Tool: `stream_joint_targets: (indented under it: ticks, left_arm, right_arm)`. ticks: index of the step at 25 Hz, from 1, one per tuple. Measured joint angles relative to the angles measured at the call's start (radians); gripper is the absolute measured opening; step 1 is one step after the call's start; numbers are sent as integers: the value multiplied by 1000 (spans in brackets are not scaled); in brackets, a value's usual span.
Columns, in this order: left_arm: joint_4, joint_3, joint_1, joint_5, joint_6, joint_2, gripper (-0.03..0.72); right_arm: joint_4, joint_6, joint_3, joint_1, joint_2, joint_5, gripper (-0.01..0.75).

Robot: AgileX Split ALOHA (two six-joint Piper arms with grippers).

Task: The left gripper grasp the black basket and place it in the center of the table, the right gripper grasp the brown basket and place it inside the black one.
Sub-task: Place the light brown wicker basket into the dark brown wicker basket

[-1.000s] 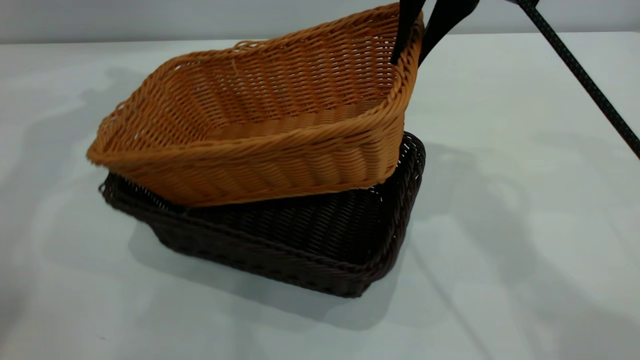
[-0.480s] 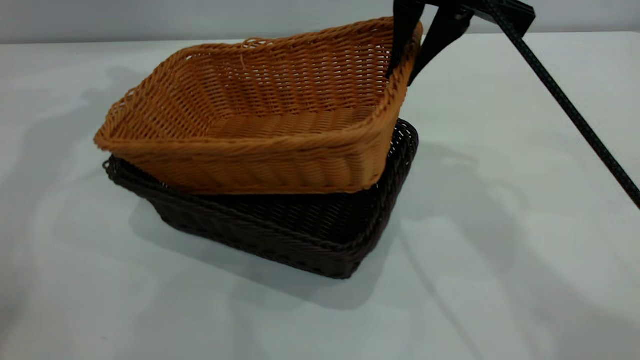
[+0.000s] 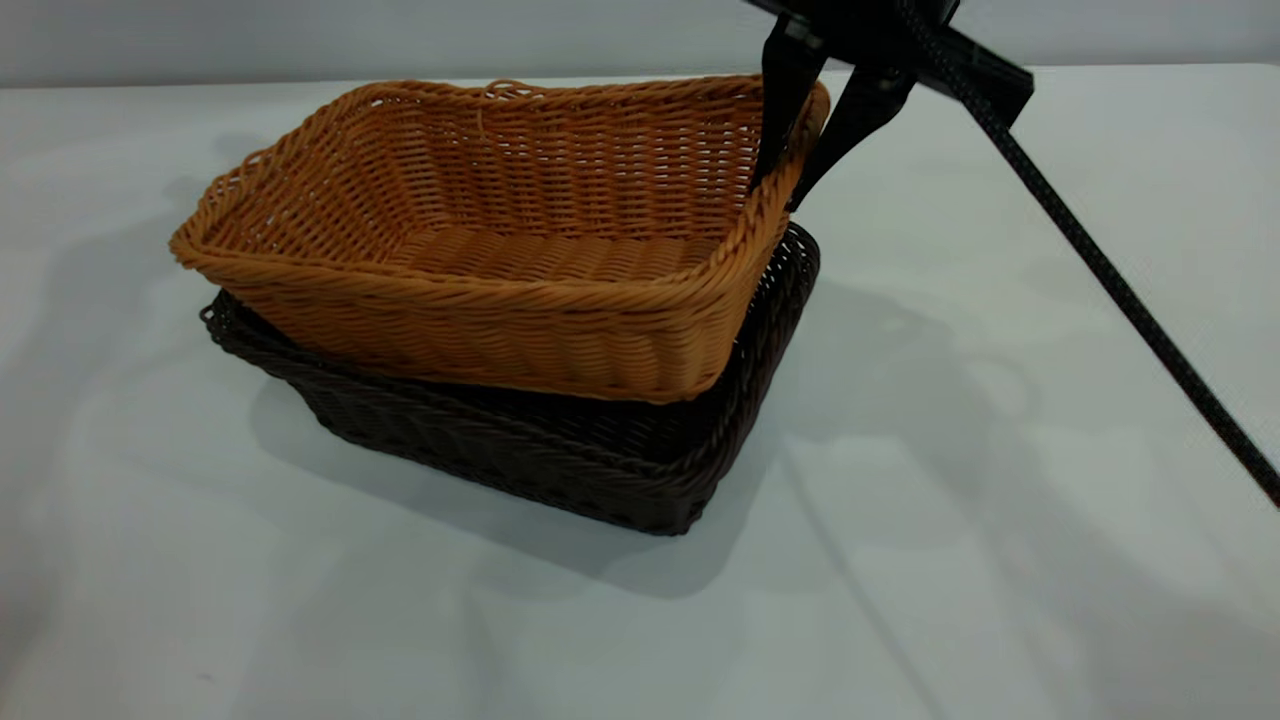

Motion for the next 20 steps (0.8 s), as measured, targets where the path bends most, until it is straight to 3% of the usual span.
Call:
stream_joint_targets:
  ticks: [6,20]
  left_arm:
    - [0,0,0,0,0,0,393]
    - [-1,0,0,27,-2,0,393]
  right_arm:
    - [-45,4,0,1,1,-24,70]
    - [-361,-9,0,2,1,-31,78]
